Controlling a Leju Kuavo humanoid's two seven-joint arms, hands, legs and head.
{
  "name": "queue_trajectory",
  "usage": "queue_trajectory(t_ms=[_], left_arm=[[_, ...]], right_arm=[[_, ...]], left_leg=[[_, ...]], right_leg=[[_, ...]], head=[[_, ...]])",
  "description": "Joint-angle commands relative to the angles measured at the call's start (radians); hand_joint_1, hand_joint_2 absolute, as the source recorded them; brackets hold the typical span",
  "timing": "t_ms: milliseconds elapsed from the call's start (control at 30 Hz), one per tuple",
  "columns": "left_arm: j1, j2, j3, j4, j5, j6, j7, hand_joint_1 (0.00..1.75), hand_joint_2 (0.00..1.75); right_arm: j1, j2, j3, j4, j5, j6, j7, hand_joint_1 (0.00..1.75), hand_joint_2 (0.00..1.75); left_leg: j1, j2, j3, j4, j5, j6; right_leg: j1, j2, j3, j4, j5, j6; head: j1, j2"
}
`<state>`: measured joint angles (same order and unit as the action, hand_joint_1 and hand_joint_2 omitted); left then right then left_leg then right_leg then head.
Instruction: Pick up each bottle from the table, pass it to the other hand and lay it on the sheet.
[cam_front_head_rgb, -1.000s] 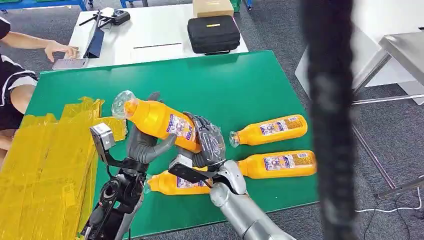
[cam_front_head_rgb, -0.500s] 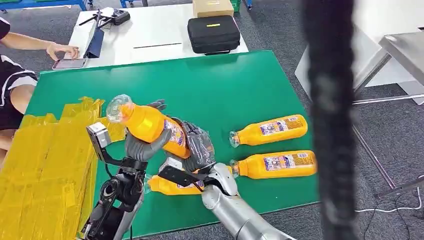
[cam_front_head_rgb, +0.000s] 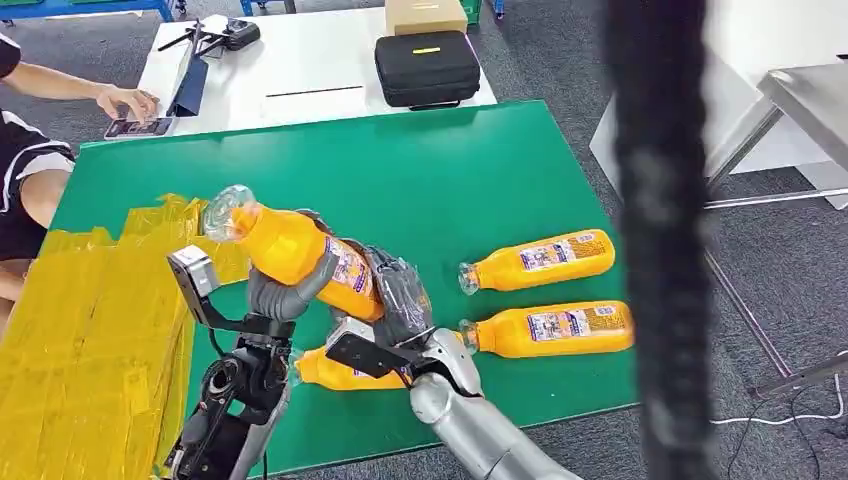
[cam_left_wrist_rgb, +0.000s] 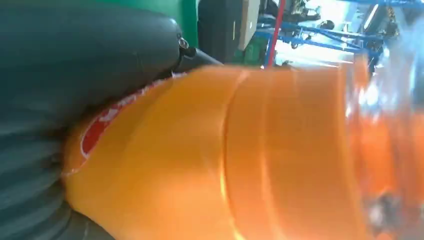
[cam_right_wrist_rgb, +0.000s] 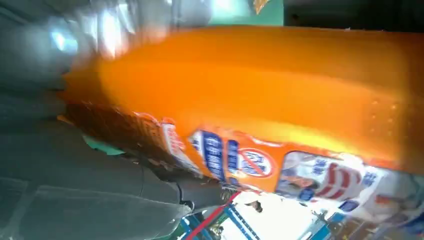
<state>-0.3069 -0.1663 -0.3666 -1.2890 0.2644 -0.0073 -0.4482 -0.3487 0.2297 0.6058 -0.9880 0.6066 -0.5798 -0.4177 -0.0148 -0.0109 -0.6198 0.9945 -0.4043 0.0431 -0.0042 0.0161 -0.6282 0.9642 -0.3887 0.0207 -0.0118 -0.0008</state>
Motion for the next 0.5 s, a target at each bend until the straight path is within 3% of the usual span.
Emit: queue_trajectory(t_ms=[33, 67, 167, 233, 433, 500], left_arm=[[-0.001, 0.022, 0.070, -0.045, -0.116, 0.162, -0.041, 1.75, 1.75], [0.007, 0.026, 0.082, -0.060, -0.121, 0.171, -0.041, 1.75, 1.75], [0.009, 0.028, 0.088, -0.066, -0.125, 0.174, -0.040, 1.75, 1.75], [0.018, 0.028, 0.117, -0.086, -0.196, 0.265, -0.067, 1.75, 1.75], [0.018, 0.028, 0.117, -0.086, -0.196, 0.265, -0.067, 1.75, 1.75], [0.023, 0.033, 0.134, -0.100, -0.267, 0.347, -0.089, 1.75, 1.75]], right_arm=[[0.057, -0.079, 0.024, -0.183, -0.018, -0.028, -0.004, 0.00, 1.75], [0.063, -0.088, 0.022, -0.207, -0.026, -0.015, 0.010, 0.00, 0.00], [0.067, -0.088, 0.019, -0.218, -0.030, -0.010, 0.017, 0.00, 0.00], [0.086, -0.100, 0.009, -0.274, -0.055, 0.013, 0.027, 0.00, 0.00], [0.086, -0.100, 0.009, -0.274, -0.055, 0.013, 0.027, 0.00, 0.00], [0.102, -0.110, 0.003, -0.317, -0.062, 0.015, 0.027, 0.00, 0.00]], left_leg=[[0.001, 0.000, 0.006, 0.001, -0.003, -0.003], [0.001, 0.000, 0.003, 0.000, -0.001, -0.002], [0.001, 0.001, 0.006, 0.001, -0.003, -0.004], [0.001, 0.000, 0.005, 0.000, -0.003, -0.003], [0.001, 0.000, 0.007, 0.001, -0.004, -0.004], [0.001, 0.000, 0.003, 0.000, -0.002, -0.002]], right_leg=[[0.001, -0.002, 0.006, 0.000, -0.003, 0.000], [0.001, -0.001, 0.003, 0.000, -0.001, 0.000], [0.001, -0.001, 0.006, 0.001, -0.003, 0.000], [0.001, -0.002, 0.006, 0.000, -0.002, 0.000], [0.001, -0.002, 0.008, 0.000, -0.004, 0.000], [0.001, -0.002, 0.004, 0.000, -0.002, 0.000]], head=[[0.000, 0.000], [0.000, 0.000], [0.000, 0.000], [0.000, 0.000], [0.000, 0.000], [0.000, 0.000]])
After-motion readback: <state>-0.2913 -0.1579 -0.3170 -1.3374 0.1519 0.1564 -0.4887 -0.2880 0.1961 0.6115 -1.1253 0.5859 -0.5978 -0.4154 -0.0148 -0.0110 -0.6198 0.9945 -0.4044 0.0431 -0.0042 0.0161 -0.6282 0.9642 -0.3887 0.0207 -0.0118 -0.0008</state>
